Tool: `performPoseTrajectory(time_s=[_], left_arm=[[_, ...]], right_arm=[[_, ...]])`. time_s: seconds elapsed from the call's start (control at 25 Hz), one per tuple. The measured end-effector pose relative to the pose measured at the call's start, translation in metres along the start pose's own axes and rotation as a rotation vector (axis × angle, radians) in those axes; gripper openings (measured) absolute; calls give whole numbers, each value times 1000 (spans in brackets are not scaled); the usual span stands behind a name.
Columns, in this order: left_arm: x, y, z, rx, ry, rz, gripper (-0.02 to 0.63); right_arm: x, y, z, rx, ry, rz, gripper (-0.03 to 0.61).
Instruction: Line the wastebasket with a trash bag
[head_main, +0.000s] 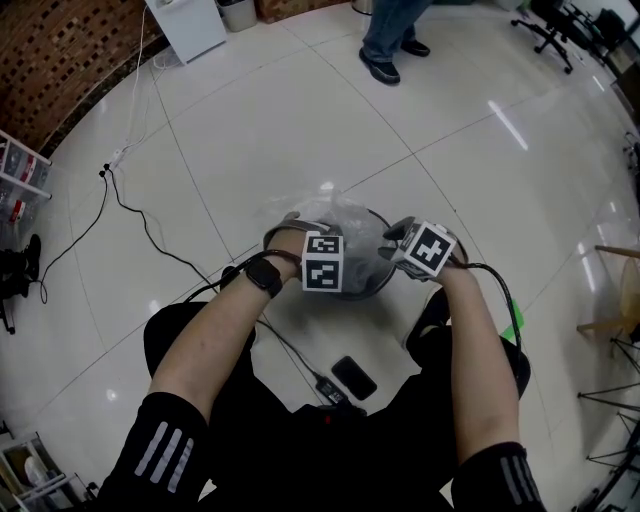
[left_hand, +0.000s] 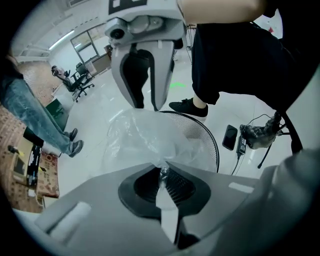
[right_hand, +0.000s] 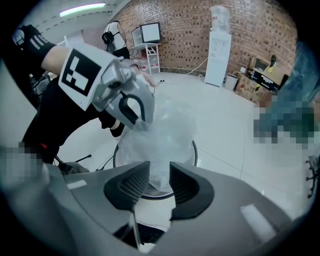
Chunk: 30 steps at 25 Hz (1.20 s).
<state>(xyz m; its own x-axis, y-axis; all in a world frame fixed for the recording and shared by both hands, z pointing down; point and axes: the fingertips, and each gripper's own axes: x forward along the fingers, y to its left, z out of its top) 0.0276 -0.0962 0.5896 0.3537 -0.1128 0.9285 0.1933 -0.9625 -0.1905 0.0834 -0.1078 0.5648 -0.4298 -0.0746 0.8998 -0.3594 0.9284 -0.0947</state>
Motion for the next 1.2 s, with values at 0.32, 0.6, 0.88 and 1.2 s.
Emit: performPoseTrajectory(time_s=[0.32,0.6,0.88,1.2], left_arm=[[6,-7,16,-7,-47,-30,31],[-21,-11,28,-63,-143,-54,101],[-88,15,-15,-195,-169,-24,126],[-80,40,-131,-479,31,39,154]], right_arm=[[-12,4,42,-1,-151,21,146],[50,5,15,-35,-8,-6,116],[80,11,8,-144,96,12,109],[105,22,-8,-173,171,59,109]])
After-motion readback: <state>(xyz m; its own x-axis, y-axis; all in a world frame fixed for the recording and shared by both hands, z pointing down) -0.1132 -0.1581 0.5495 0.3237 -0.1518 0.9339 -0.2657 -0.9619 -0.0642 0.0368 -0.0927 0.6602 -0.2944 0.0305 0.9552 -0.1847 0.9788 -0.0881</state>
